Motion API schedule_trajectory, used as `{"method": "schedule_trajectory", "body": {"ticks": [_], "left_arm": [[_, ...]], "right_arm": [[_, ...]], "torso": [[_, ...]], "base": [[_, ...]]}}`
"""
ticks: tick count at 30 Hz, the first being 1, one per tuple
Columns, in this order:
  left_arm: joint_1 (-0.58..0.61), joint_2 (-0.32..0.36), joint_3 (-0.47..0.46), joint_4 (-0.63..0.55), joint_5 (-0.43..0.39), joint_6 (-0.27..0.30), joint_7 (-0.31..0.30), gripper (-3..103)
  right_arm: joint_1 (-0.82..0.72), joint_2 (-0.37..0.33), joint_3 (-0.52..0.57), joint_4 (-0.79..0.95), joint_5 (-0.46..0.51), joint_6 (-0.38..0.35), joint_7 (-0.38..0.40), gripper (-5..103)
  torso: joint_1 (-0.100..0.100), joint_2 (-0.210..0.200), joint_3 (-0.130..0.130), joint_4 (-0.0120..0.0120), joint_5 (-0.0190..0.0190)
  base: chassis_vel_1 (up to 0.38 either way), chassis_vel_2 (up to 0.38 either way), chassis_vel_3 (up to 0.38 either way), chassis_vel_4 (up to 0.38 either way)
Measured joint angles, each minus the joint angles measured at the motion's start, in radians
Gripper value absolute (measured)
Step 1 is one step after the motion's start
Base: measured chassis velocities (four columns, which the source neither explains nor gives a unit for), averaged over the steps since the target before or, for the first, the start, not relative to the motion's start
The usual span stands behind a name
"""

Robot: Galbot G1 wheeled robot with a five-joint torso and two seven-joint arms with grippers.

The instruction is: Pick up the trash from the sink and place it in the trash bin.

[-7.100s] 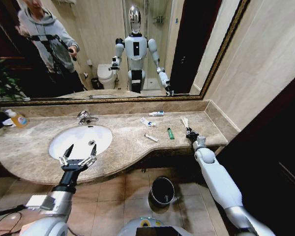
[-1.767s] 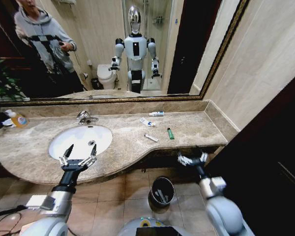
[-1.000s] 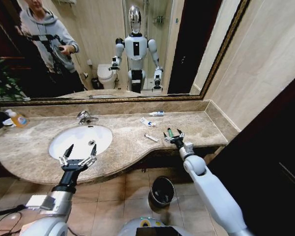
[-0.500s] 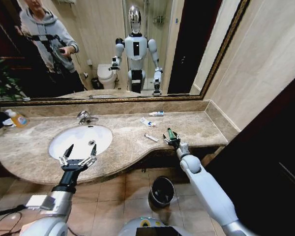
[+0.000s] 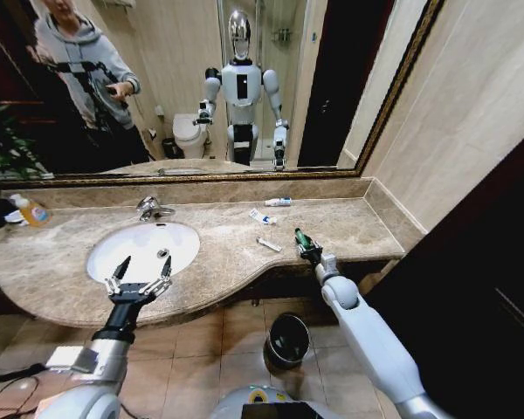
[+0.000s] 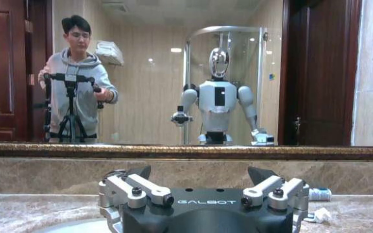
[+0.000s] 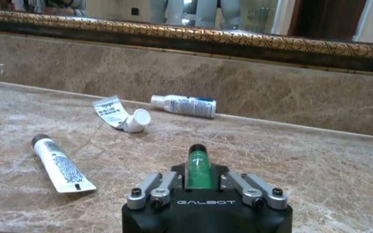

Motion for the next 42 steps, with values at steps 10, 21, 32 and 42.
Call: {"method": "schedule_trajectory", "body": {"ticks": [10, 21, 32, 42], "left_arm": [[0.0, 0.0, 0.0, 0.0, 0.0, 0.0, 0.0, 100], [0.0, 0.0, 0.0, 0.0, 0.0, 0.0, 0.0, 100], [0.0, 0.0, 0.0, 0.0, 0.0, 0.0, 0.0, 100], [0.0, 0.0, 0.0, 0.0, 0.0, 0.0, 0.0, 100]], "right_arm": [[-0.013, -0.005, 0.013, 0.013, 0.003, -0.002, 0.001, 1], [-0.023, -0.01, 0.027, 0.046, 0.014, 0.004, 0.003, 7], [-0.027, -0.005, 0.025, 0.041, 0.002, 0.003, 0.003, 44], [-0.02, -0.003, 0.018, 0.007, -0.004, 0.003, 0.002, 82]], "torso": [[0.0, 0.0, 0.0, 0.0, 0.0], [0.0, 0.0, 0.0, 0.0, 0.0], [0.0, 0.0, 0.0, 0.0, 0.0], [0.0, 0.0, 0.0, 0.0, 0.0]], "base": [[0.0, 0.0, 0.0, 0.0], [0.0, 0.0, 0.0, 0.0], [0.0, 0.0, 0.0, 0.0], [0.0, 0.0, 0.0, 0.0]]}}
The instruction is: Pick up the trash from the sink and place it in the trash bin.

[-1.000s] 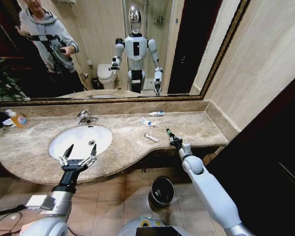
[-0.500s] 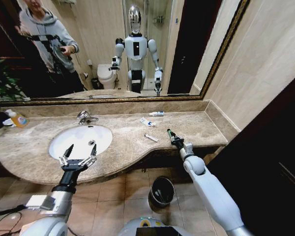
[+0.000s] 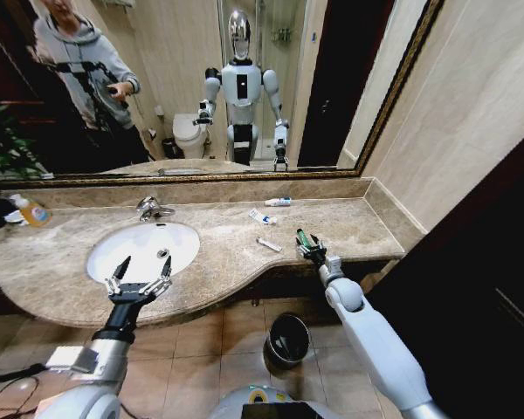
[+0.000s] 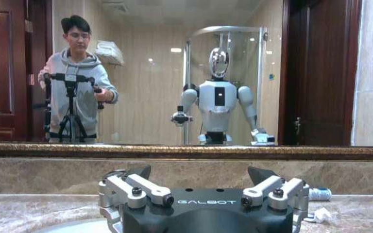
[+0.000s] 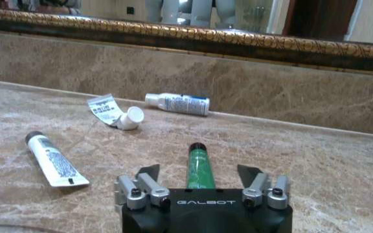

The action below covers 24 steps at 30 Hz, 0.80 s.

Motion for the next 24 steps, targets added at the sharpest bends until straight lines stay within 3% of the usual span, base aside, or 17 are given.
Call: {"method": "schedule_trajectory", "body": {"ticks": [1, 2, 7, 10, 12, 13, 21, 22, 24], "left_arm": [[0.0, 0.0, 0.0, 0.0, 0.0, 0.0, 0.0, 100], [0.0, 0.0, 0.0, 0.0, 0.0, 0.0, 0.0, 100], [0.0, 0.0, 0.0, 0.0, 0.0, 0.0, 0.0, 100], [0.0, 0.0, 0.0, 0.0, 0.0, 0.0, 0.0, 100], [0.0, 0.0, 0.0, 0.0, 0.0, 0.0, 0.0, 100], [0.0, 0.0, 0.0, 0.0, 0.0, 0.0, 0.0, 100], [0.0, 0.0, 0.0, 0.0, 0.0, 0.0, 0.0, 100], [0.0, 0.0, 0.0, 0.0, 0.0, 0.0, 0.0, 100], [0.0, 0.0, 0.0, 0.0, 0.0, 0.0, 0.0, 100]], "right_arm": [[0.001, 0.001, -0.001, -0.004, -0.001, 0.0, -0.001, 89], [0.001, 0.001, -0.001, -0.004, -0.001, 0.0, -0.001, 89], [0.004, -0.001, 0.0, -0.015, -0.005, 0.002, -0.003, 79], [0.001, -0.003, 0.004, -0.015, -0.004, 0.004, -0.006, 66], [0.0, -0.004, 0.005, -0.014, -0.004, 0.004, -0.006, 66], [-0.002, -0.005, 0.006, -0.012, -0.004, 0.005, -0.007, 58], [-0.01, -0.007, 0.009, -0.004, -0.004, 0.007, -0.007, 42], [-0.012, -0.007, 0.009, -0.001, -0.004, 0.008, -0.008, 35], [-0.013, -0.008, 0.009, 0.0, -0.004, 0.008, -0.008, 35]], "torso": [[0.0, 0.0, 0.0, 0.0, 0.0], [0.0, 0.0, 0.0, 0.0, 0.0], [0.0, 0.0, 0.0, 0.0, 0.0], [0.0, 0.0, 0.0, 0.0, 0.0001], [0.0, 0.0, 0.0, 0.0, 0.0], [0.0, 0.0, 0.0, 0.0, 0.0], [0.0, 0.0, 0.0, 0.0, 0.0], [0.0, 0.0, 0.0, 0.0, 0.0], [0.0, 0.0, 0.0, 0.0, 0.0]], "base": [[0.0, 0.0, 0.0, 0.0], [0.0, 0.0, 0.0, 0.0], [0.0, 0.0, 0.0, 0.0], [0.0, 0.0, 0.0, 0.0], [0.0, 0.0, 0.0, 0.0], [0.0, 0.0, 0.0, 0.0], [0.0, 0.0, 0.0, 0.0], [0.0, 0.0, 0.0, 0.0], [0.0, 0.0, 0.0, 0.0]]}}
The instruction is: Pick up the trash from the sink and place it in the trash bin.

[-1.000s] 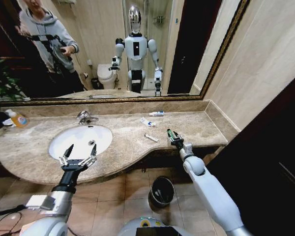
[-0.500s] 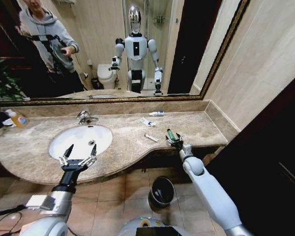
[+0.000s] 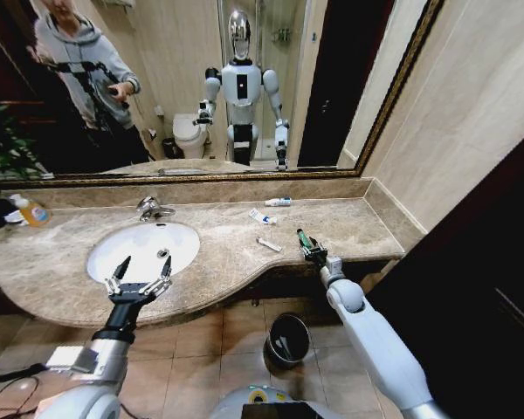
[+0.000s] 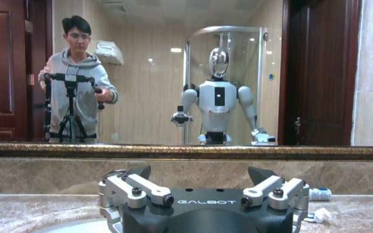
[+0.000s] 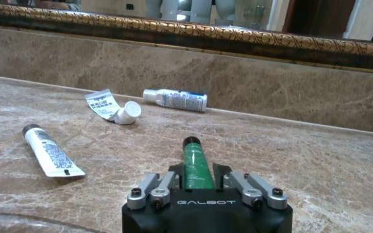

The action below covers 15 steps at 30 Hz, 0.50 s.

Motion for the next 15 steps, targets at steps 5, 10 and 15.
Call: {"method": "schedule_trajectory", "body": {"ticks": [5, 10, 15], "left_arm": [[0.0, 0.0, 0.0, 0.0, 0.0, 0.0, 0.0, 100], [0.0, 0.0, 0.0, 0.0, 0.0, 0.0, 0.0, 100], [0.0, 0.0, 0.0, 0.0, 0.0, 0.0, 0.0, 100]], "right_arm": [[-0.005, 0.0, 0.004, 0.009, 0.0, 0.001, 0.0, 15], [-0.014, -0.003, 0.011, 0.02, 0.003, 0.002, 0.0, 5], [-0.031, -0.015, 0.03, 0.057, 0.013, 0.002, 0.001, 2]], "torso": [[0.0, 0.0, 0.0, 0.0, -0.0001], [0.0, 0.0, 0.0, 0.0, -0.0001], [0.0, 0.0, 0.0, 0.0001, 0.0]], "base": [[0.0, 0.0, 0.0, 0.0], [0.0, 0.0, 0.0, 0.0], [0.0, 0.0, 0.0, 0.0]]}}
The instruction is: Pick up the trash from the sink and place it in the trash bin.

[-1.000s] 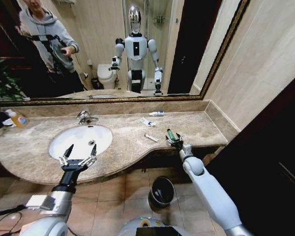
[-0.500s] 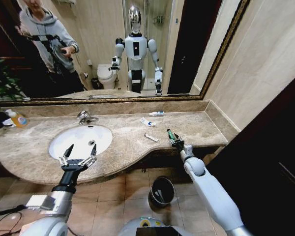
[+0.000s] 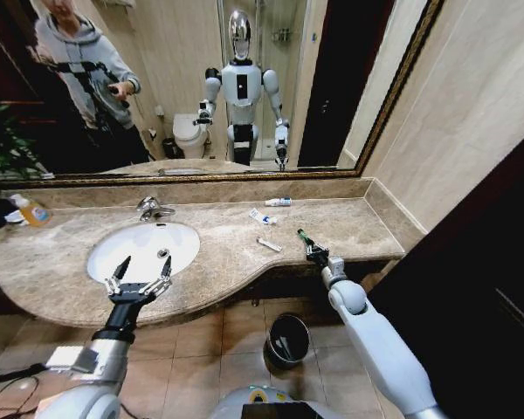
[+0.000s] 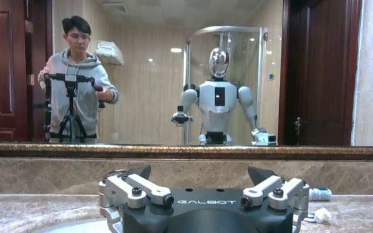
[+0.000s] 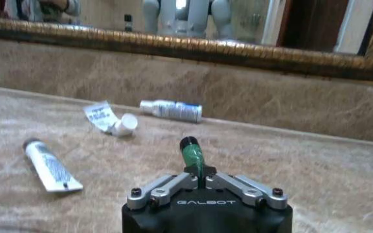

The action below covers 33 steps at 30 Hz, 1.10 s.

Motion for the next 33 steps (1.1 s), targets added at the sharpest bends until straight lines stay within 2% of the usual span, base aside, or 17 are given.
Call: {"method": "schedule_trajectory", "body": {"ticks": [5, 11, 13, 15, 17, 18, 19, 20, 21, 24, 26, 28, 32, 33], "left_arm": [[0.0, 0.0, 0.0, 0.0, 0.0, 0.0, 0.0, 100], [0.0, 0.0, 0.0, 0.0, 0.0, 0.0, 0.0, 100], [0.0, 0.0, 0.0, 0.0, 0.0, 0.0, 0.0, 100], [0.0, 0.0, 0.0, 0.0, 0.0, 0.0, 0.0, 100], [0.0, 0.0, 0.0, 0.0, 0.0, 0.0, 0.0, 100], [0.0, 0.0, 0.0, 0.0, 0.0, 0.0, 0.0, 100], [0.0, 0.0, 0.0, 0.0, 0.0, 0.0, 0.0, 100], [0.0, 0.0, 0.0, 0.0, 0.0, 0.0, 0.0, 100], [0.0, 0.0, 0.0, 0.0, 0.0, 0.0, 0.0, 100], [0.0, 0.0, 0.0, 0.0, 0.0, 0.0, 0.0, 100], [0.0, 0.0, 0.0, 0.0, 0.0, 0.0, 0.0, 100], [0.0, 0.0, 0.0, 0.0, 0.0, 0.0, 0.0, 100], [0.0, 0.0, 0.0, 0.0, 0.0, 0.0, 0.0, 100], [0.0, 0.0, 0.0, 0.0, 0.0, 0.0, 0.0, 100]], "right_arm": [[-0.031, -0.018, 0.029, 0.06, 0.012, 0.006, 0.001, 2], [-0.172, -0.07, 0.103, 0.242, 0.079, 0.017, 0.005, 1], [-0.299, -0.083, 0.155, 0.318, 0.132, 0.055, 0.005, 1], [-0.336, -0.083, 0.169, 0.331, 0.138, 0.076, 0.004, 1], [-0.488, -0.068, 0.203, 0.367, 0.131, 0.175, 0.004, 1], [-0.488, -0.068, 0.203, 0.367, 0.131, 0.175, 0.004, 1], [-0.522, -0.061, 0.205, 0.368, 0.122, 0.199, 0.004, 1], [-0.602, -0.026, 0.206, 0.358, 0.078, 0.268, 0.005, 1], [-0.64, -0.004, 0.203, 0.338, 0.044, 0.296, 0.005, 1], [-0.689, 0.023, 0.183, 0.295, -0.001, 0.329, 0.004, 1], [-0.713, 0.054, 0.135, 0.205, -0.046, 0.332, -0.006, 1], [-0.711, 0.059, 0.126, 0.185, -0.054, 0.329, -0.01, 1], [-0.61, 0.098, 0.069, 0.003, -0.138, 0.274, -0.035, 1], [-0.61, 0.098, 0.069, 0.003, -0.138, 0.274, -0.035, 1]], "torso": [[0.0, 0.0, 0.0, -0.0001, 0.0001], [0.0, 0.0, 0.0, -0.0003, -0.0001], [0.0, 0.0, 0.0, 0.0001, -0.0002], [0.0, 0.0, 0.0, 0.0, 0.0], [0.0, 0.0, 0.0, -0.0003, 0.0002], [0.0, 0.0, 0.0, -0.0003, 0.0002], [0.0, 0.0, 0.0, -0.0003, 0.0], [0.0, 0.0, 0.0, -0.0001, -0.0001], [0.0, 0.0, 0.0, -0.0001, -0.0002], [0.0, 0.0, 0.0, -0.0004, -0.0002], [0.0, 0.0, 0.0, -0.0003, -0.0002], [0.0, 0.0, 0.0, -0.0003, -0.0001], [0.0, 0.0, 0.0, 0.0001, 0.0], [0.0, 0.0, 0.0, 0.0001, 0.0]], "base": [[0.0, 0.0, 0.0, 0.0], [0.0, 0.0, 0.0, 0.0], [0.0, 0.0, 0.0, 0.0], [0.0, 0.0, 0.0, 0.0], [0.0, 0.0, 0.0, 0.0], [0.0, 0.0, 0.0, 0.0], [0.0, 0.0, 0.0, 0.0], [0.0, 0.0, 0.0, 0.0], [0.0, 0.0, 0.0, 0.0], [0.0, 0.0, 0.0, 0.0], [0.0, 0.0, 0.0, 0.0], [0.0, 0.0, 0.0, 0.0], [0.0, 0.0, 0.0, 0.0], [0.0, 0.0, 0.0, 0.0]]}}
